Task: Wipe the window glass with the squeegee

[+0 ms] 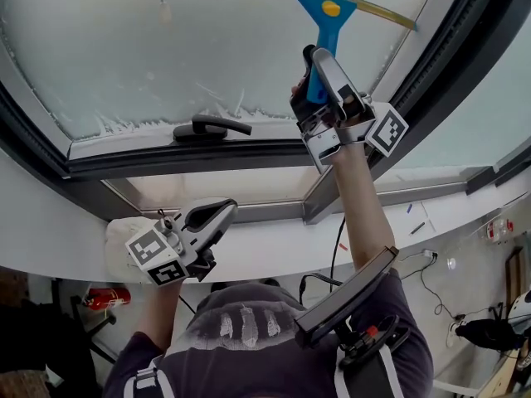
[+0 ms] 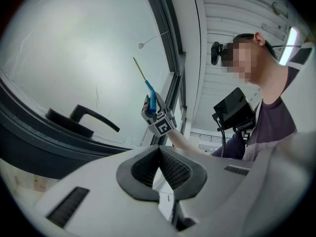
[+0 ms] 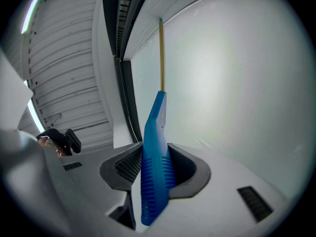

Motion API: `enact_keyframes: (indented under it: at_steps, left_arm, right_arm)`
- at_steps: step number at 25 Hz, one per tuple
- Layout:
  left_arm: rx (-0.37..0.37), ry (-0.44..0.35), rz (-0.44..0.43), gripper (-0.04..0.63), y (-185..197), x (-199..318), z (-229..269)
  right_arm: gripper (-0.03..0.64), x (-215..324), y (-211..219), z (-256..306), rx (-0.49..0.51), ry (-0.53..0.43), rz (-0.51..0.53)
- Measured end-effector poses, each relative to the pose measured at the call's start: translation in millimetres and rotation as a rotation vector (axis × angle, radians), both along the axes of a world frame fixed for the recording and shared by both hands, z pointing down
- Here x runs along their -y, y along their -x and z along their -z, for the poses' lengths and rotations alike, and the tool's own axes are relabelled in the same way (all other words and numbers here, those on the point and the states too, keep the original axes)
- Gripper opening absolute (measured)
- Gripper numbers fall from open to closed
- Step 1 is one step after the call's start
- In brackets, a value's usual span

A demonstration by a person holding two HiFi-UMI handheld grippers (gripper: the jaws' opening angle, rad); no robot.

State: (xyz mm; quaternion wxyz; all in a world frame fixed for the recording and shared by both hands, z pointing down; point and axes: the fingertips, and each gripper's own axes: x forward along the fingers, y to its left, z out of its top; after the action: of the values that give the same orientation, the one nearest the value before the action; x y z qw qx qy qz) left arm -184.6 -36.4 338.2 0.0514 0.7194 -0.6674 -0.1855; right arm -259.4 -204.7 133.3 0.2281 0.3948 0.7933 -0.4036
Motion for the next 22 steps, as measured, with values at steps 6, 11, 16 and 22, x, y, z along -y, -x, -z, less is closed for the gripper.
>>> enact_keyframes:
  at_steps: [6,11,16,22]
  left_arm:
    - [-0.01,0.011,0.003,0.006,-2.7,-0.1,-4.9]
    - [-0.017,0.018,0.004,0.006,-6.7,-0.2,-8.1]
    - [-0.023,0.029,0.015,0.006,-8.8,-4.0,-12.2]
    - [-0.025,0.039,0.033,0.006,-11.9,-8.8,-14.9]
  right_arm:
    - [0.143,-0.3,-1.6,-24.4,-0.029,0.018,0.004]
    - [0.143,-0.4,-3.2,-40.7,-0.049,0.037,0.008]
    - [0.143,-0.6,-4.3,-57.6,-0.068,0.055,0.011]
    - [0.143,-1.5,-6.0,-73.7,-0.091,0.069,0.017]
